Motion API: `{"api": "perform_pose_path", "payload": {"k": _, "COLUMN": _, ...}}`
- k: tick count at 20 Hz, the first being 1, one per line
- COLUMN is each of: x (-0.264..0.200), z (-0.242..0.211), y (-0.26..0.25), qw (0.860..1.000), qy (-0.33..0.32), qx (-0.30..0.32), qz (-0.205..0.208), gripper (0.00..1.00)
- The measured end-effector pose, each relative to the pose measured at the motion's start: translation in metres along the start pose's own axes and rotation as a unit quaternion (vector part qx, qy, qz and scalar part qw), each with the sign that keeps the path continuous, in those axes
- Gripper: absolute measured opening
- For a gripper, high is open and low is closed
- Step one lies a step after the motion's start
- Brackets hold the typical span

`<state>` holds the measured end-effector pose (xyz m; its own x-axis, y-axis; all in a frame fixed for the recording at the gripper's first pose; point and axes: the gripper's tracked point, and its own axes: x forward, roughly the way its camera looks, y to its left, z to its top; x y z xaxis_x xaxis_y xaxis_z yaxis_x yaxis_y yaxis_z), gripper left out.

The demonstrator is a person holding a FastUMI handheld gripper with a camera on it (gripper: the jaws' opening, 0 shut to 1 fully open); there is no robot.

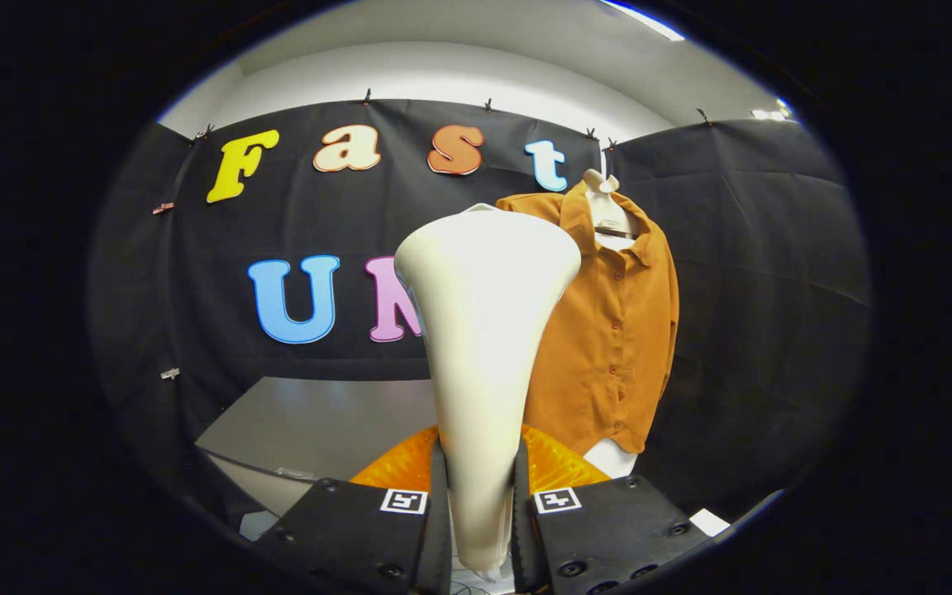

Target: Iron the clothes twice with a garment steamer, once on the left side and once on the right side.

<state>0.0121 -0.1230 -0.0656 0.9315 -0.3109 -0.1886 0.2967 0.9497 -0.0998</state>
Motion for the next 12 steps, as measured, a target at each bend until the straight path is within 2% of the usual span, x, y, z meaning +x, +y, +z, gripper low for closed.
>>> {"api": "perform_pose_path", "payload": {"k": 6, "x": 0.047, "z": 0.020, "y": -0.074, "qw": 1.000, "qy": -0.003, "qx": -0.001, "qz": 0.001, "gripper": 0.32}}
{"api": "perform_pose_path", "payload": {"k": 12, "x": 0.105, "z": 0.018, "y": -0.115, "qw": 0.999, "qy": 0.011, "qx": -0.004, "qz": 0.041, "gripper": 0.32}}
